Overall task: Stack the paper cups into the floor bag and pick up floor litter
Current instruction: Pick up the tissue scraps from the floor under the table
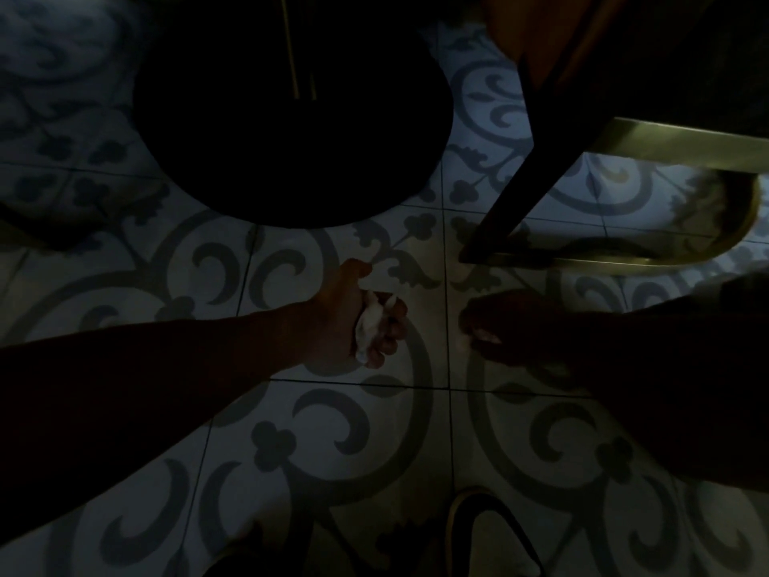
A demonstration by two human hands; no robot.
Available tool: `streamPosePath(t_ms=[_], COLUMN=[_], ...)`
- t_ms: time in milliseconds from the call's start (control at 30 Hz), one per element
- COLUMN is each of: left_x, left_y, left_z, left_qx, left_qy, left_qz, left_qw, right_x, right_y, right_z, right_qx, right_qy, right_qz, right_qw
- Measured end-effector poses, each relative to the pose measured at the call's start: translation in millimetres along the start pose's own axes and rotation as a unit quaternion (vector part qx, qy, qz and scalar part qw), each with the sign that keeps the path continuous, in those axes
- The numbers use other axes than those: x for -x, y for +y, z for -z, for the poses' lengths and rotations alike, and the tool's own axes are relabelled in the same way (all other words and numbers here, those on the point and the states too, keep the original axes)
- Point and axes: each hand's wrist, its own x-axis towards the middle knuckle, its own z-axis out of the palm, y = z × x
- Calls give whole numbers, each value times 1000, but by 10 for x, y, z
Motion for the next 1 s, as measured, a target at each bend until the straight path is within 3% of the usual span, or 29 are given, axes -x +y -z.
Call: streamPosePath(t_ms=[133, 300, 467, 667, 1000], left_x=[44, 97, 87, 89, 153], left_y=[-4, -14, -15, -46, -37], left_z=[-33, 4, 8, -48, -91], left_qx=[-43, -80, -29, 24, 34], left_qy=[-10, 2, 15, -24, -19], left_qz=[30, 68, 78, 41, 10], left_qw=[999, 994, 996, 999, 999], right_x=[-111, -143, -208, -268, -395], right_y=[-106, -289, -495, -669, -662], right_z=[194, 447, 526, 570, 549], right_qx=[22, -14, -18, 22, 57], right_qy=[153, 244, 286, 248, 201], right_qz=[79, 164, 222, 272, 290], right_qw=[985, 956, 932, 929, 934])
